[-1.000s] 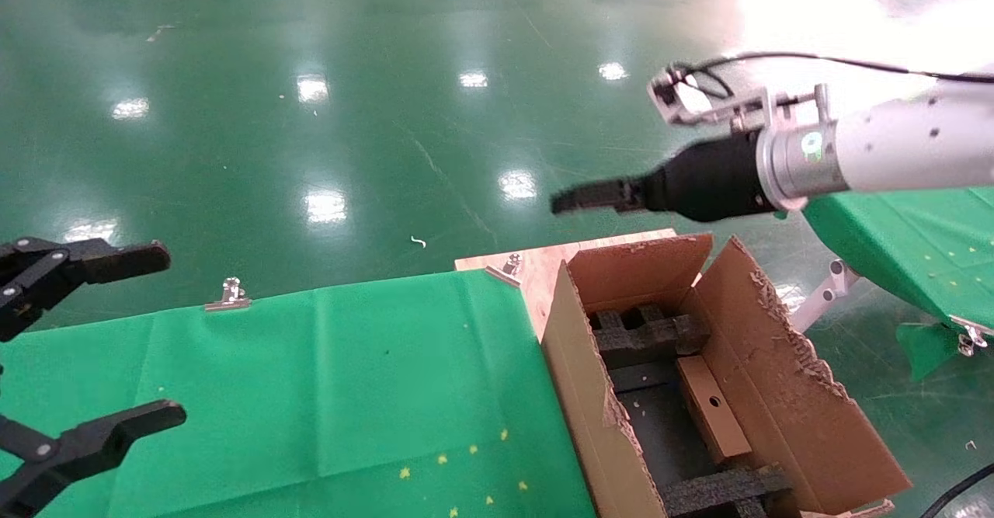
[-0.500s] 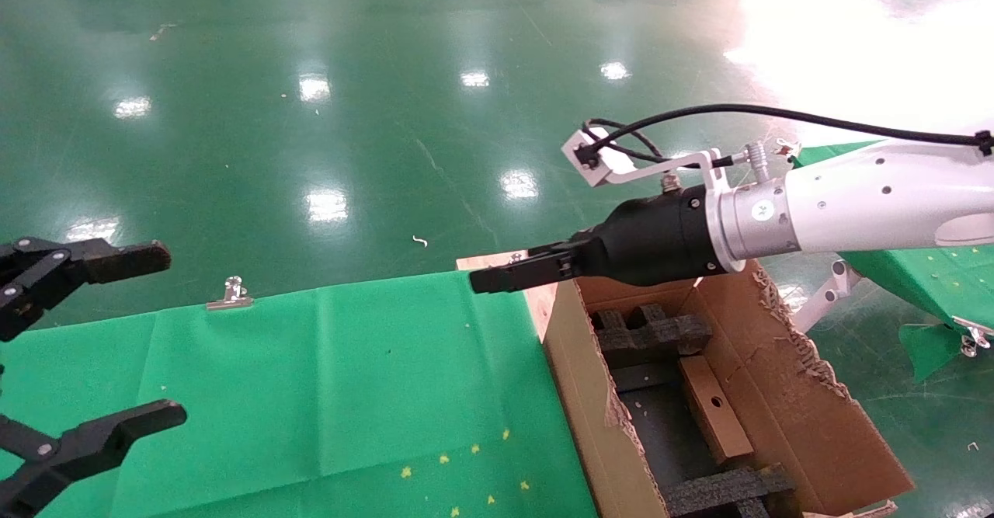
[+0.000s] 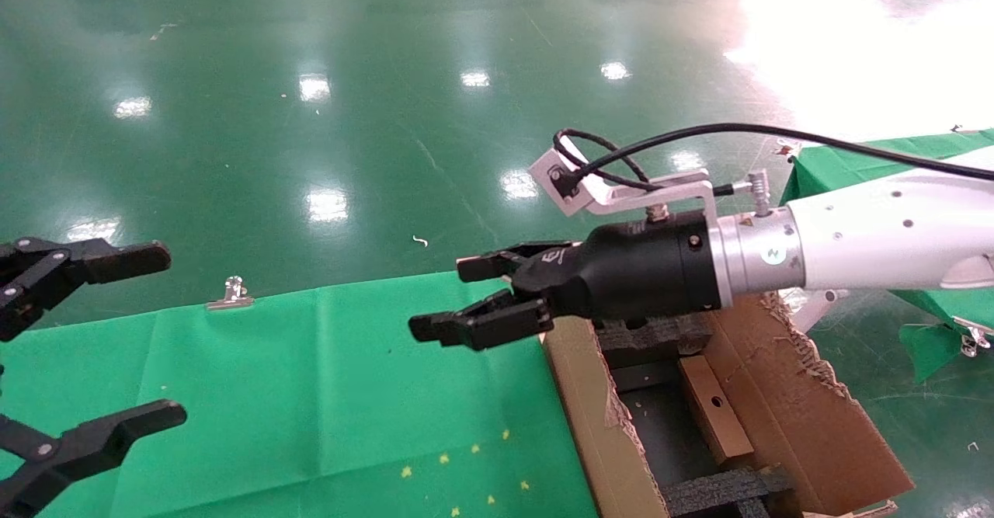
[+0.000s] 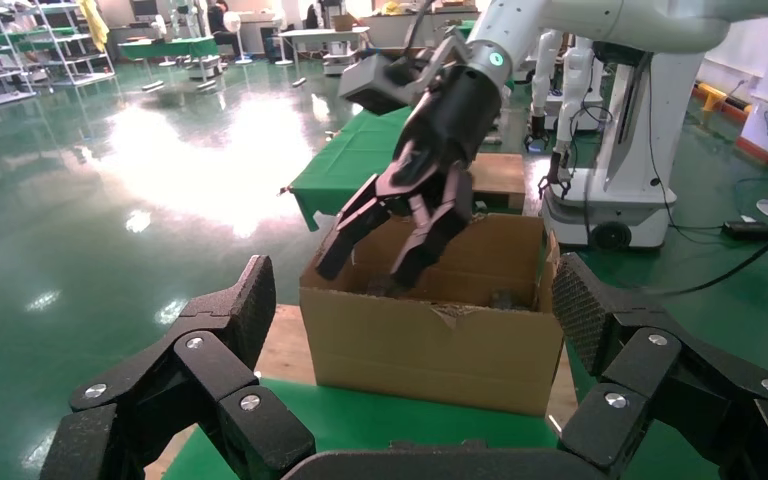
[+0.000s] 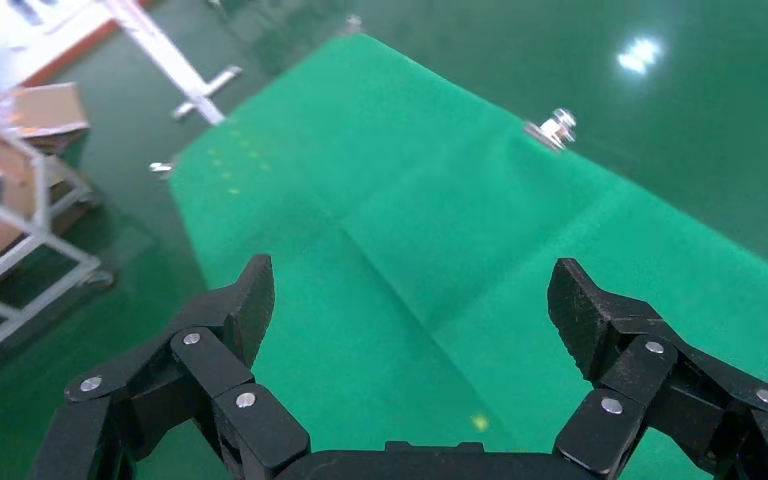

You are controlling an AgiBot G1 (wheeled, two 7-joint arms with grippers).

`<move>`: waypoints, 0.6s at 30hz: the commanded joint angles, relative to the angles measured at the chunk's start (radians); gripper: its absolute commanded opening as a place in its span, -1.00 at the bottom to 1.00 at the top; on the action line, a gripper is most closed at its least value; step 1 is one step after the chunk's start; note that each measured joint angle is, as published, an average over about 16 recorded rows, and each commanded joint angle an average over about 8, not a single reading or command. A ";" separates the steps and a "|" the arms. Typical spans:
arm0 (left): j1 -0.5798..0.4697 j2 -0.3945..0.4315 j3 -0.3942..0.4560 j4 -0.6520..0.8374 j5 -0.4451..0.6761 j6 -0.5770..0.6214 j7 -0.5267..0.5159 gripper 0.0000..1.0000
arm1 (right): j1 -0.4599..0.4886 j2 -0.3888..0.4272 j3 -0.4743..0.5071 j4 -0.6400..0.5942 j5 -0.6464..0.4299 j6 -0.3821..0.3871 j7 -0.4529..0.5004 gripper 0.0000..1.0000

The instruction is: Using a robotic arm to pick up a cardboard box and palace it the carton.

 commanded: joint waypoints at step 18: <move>0.000 0.000 0.000 0.000 0.000 0.000 0.000 1.00 | -0.331 -0.001 0.502 0.072 0.120 -0.220 -0.408 1.00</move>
